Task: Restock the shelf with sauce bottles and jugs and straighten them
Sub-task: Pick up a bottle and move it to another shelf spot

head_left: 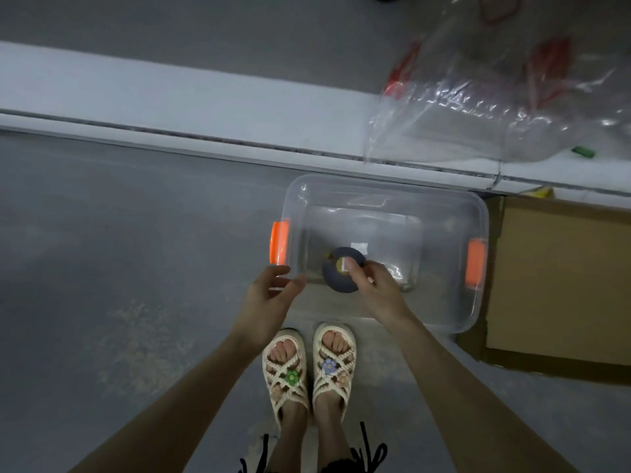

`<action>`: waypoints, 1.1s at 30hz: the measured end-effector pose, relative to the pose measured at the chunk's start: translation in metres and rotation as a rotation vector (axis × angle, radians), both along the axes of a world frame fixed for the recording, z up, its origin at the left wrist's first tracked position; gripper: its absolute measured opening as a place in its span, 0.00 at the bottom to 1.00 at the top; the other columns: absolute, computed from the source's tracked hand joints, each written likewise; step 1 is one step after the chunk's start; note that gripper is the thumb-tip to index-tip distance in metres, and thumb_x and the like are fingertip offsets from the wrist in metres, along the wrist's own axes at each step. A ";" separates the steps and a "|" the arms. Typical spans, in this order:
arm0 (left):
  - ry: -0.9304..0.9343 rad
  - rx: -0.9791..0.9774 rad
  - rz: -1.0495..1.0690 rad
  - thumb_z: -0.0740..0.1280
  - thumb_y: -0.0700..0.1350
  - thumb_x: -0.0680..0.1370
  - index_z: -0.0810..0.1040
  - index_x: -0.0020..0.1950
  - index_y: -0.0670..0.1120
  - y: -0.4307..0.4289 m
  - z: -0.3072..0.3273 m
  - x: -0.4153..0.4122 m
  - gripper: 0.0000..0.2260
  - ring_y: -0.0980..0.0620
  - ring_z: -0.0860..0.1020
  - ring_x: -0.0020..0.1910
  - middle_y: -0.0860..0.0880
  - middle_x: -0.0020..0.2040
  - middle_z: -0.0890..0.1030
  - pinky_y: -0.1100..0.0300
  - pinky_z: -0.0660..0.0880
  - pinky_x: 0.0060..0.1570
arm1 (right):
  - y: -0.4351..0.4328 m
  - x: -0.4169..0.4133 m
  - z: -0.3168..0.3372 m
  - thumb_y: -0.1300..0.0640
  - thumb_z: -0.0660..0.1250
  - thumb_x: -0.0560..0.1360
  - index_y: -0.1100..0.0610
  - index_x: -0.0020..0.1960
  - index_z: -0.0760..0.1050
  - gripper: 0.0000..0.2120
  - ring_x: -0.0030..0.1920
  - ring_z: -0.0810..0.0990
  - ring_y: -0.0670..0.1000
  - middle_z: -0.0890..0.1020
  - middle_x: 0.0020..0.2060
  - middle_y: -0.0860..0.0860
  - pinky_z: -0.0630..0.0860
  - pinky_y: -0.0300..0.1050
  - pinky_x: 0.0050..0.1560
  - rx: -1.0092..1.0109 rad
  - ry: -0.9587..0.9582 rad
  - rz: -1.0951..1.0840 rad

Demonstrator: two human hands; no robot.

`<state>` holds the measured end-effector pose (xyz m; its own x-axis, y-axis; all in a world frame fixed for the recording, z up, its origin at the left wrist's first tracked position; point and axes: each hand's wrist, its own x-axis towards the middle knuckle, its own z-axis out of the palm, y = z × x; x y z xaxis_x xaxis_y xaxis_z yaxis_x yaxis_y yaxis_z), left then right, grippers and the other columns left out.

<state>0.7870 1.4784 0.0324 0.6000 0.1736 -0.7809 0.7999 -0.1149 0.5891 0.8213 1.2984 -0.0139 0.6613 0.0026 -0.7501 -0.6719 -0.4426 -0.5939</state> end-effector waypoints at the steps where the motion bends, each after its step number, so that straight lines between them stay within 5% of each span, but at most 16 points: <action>1: -0.010 -0.004 -0.010 0.67 0.49 0.77 0.73 0.61 0.49 -0.001 0.011 0.003 0.13 0.51 0.78 0.50 0.50 0.50 0.79 0.63 0.72 0.42 | -0.004 0.003 0.015 0.49 0.63 0.79 0.62 0.37 0.72 0.18 0.30 0.72 0.36 0.72 0.33 0.50 0.66 0.27 0.33 -0.008 -0.029 -0.004; 6: -0.062 -0.053 -0.087 0.69 0.48 0.77 0.74 0.62 0.47 -0.014 0.083 0.019 0.15 0.56 0.77 0.46 0.48 0.48 0.78 0.64 0.73 0.42 | -0.022 0.024 0.113 0.43 0.62 0.77 0.64 0.46 0.79 0.23 0.43 0.75 0.41 0.76 0.52 0.52 0.68 0.30 0.42 -0.030 -0.133 0.030; 10: -0.148 -0.114 -0.157 0.71 0.55 0.70 0.73 0.59 0.50 -0.028 0.169 0.042 0.21 0.55 0.77 0.44 0.47 0.50 0.79 0.65 0.73 0.41 | -0.036 0.044 0.219 0.43 0.63 0.77 0.66 0.47 0.79 0.25 0.47 0.78 0.48 0.80 0.50 0.56 0.70 0.39 0.48 -0.026 -0.192 0.028; 12: -0.199 -0.126 -0.182 0.70 0.60 0.64 0.72 0.58 0.51 -0.034 0.222 0.060 0.27 0.57 0.77 0.43 0.49 0.49 0.79 0.66 0.73 0.42 | -0.045 0.057 0.281 0.42 0.62 0.77 0.67 0.39 0.76 0.26 0.42 0.76 0.50 0.79 0.40 0.58 0.69 0.44 0.44 -0.060 -0.250 0.049; 15: -0.290 -0.160 -0.232 0.72 0.64 0.60 0.71 0.61 0.52 -0.044 0.317 0.081 0.34 0.56 0.78 0.48 0.50 0.53 0.78 0.64 0.74 0.43 | -0.057 0.072 0.387 0.39 0.61 0.76 0.54 0.30 0.72 0.24 0.35 0.75 0.47 0.77 0.29 0.48 0.70 0.43 0.41 -0.065 -0.326 0.039; 18: -0.388 -0.202 -0.359 0.76 0.54 0.69 0.68 0.68 0.51 -0.058 0.420 0.101 0.31 0.53 0.76 0.55 0.49 0.62 0.74 0.63 0.74 0.47 | -0.070 0.086 0.503 0.30 0.62 0.69 0.53 0.26 0.71 0.28 0.33 0.76 0.48 0.76 0.25 0.46 0.75 0.49 0.46 -0.052 -0.413 -0.013; 21: -0.526 -0.247 -0.504 0.79 0.57 0.62 0.65 0.71 0.52 -0.073 0.526 0.117 0.42 0.56 0.74 0.59 0.53 0.63 0.73 0.60 0.75 0.55 | -0.085 0.089 0.622 0.33 0.62 0.72 0.55 0.30 0.71 0.26 0.33 0.76 0.50 0.75 0.27 0.50 0.79 0.55 0.48 -0.047 -0.536 -0.044; 23: -0.645 -0.272 -0.609 0.80 0.50 0.65 0.64 0.72 0.50 -0.086 0.591 0.129 0.41 0.64 0.73 0.57 0.59 0.59 0.73 0.71 0.74 0.50 | -0.097 0.090 0.693 0.35 0.62 0.74 0.57 0.31 0.73 0.26 0.33 0.76 0.50 0.75 0.28 0.51 0.79 0.55 0.47 -0.051 -0.640 -0.080; 29: -0.996 -0.241 -0.816 0.78 0.39 0.67 0.59 0.65 0.56 -0.145 0.766 0.134 0.37 0.72 0.70 0.51 0.68 0.54 0.68 0.79 0.68 0.44 | -0.144 0.072 0.883 0.33 0.59 0.75 0.57 0.30 0.71 0.29 0.31 0.78 0.51 0.75 0.27 0.55 0.78 0.48 0.39 -0.147 -0.946 -0.200; 33: -1.198 -0.169 -0.880 0.81 0.42 0.63 0.69 0.64 0.51 -0.190 0.845 0.122 0.34 0.61 0.77 0.54 0.61 0.55 0.77 0.73 0.73 0.48 | -0.180 0.032 0.966 0.34 0.56 0.76 0.58 0.35 0.73 0.28 0.30 0.79 0.49 0.76 0.29 0.52 0.79 0.46 0.38 -0.176 -1.070 -0.242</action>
<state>0.9087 1.2889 0.8776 0.7438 -0.6141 0.2638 -0.4421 -0.1562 0.8833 0.8533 1.1182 0.9523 0.9363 -0.2646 0.2309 0.0698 -0.5042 -0.8607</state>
